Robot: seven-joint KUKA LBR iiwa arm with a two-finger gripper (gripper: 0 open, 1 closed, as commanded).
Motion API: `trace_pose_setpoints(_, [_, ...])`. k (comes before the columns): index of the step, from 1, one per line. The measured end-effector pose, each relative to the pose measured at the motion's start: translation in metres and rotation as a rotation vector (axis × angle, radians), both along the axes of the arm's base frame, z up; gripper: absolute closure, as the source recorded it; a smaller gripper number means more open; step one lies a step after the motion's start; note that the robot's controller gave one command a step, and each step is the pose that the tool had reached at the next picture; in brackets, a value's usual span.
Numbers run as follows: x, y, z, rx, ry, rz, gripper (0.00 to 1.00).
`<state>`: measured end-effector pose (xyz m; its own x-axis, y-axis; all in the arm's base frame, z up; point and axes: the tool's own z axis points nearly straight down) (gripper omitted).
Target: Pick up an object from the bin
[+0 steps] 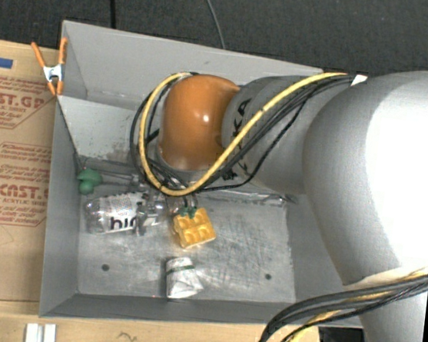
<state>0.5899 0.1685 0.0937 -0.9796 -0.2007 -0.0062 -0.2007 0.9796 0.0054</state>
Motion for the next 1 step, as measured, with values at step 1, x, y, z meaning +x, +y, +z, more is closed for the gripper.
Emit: trace_pose_setpoints(1, [0.0, 0.0, 0.0, 0.0, 0.0, 0.0, 1.0])
